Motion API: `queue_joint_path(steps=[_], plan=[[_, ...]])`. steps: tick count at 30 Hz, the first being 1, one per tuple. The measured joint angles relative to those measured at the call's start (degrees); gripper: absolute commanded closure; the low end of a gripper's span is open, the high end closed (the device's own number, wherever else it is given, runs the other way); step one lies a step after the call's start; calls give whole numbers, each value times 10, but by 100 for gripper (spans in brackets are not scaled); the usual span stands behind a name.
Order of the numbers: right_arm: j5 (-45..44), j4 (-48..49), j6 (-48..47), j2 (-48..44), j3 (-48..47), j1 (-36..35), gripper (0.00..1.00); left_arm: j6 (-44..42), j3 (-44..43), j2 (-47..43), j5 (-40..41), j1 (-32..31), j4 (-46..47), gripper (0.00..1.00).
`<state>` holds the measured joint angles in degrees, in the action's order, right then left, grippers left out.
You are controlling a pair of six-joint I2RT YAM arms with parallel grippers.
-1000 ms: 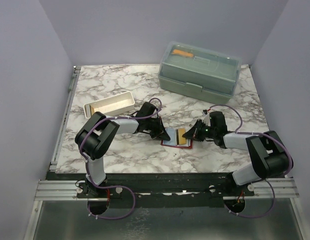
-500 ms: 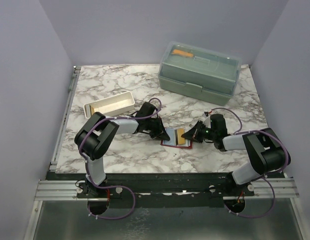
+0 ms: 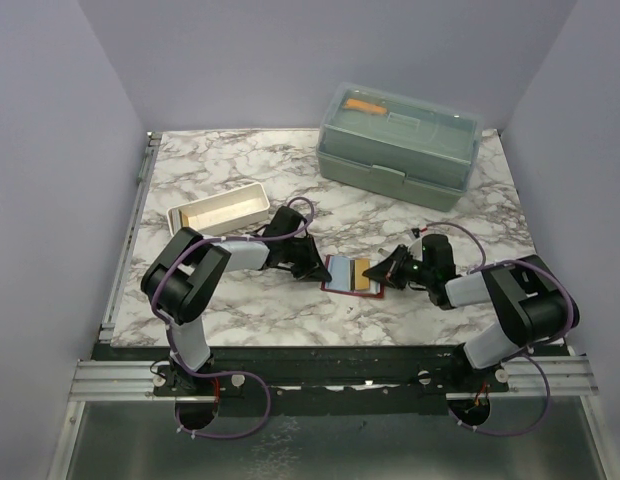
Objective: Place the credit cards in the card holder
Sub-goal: Insert the credit card into the card holder.
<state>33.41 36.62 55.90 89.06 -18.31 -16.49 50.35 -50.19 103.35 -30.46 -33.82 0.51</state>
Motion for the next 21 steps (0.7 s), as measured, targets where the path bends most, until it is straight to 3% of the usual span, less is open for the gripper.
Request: queue_joint_path(steps=[11, 14, 17, 21], plan=[[-25, 112, 12, 61, 17, -26, 98, 18, 15, 0, -7, 0, 30, 94], [-47, 144, 17, 73, 22, -51, 76, 22, 17, 0, -8, 0, 34, 94], [-67, 109, 13, 57, 14, -64, 60, 24, 19, -2, -8, 0, 37, 93], [-92, -23, -27, 0, -27, -72, 56, 24, 23, -8, -6, -2, 36, 93]])
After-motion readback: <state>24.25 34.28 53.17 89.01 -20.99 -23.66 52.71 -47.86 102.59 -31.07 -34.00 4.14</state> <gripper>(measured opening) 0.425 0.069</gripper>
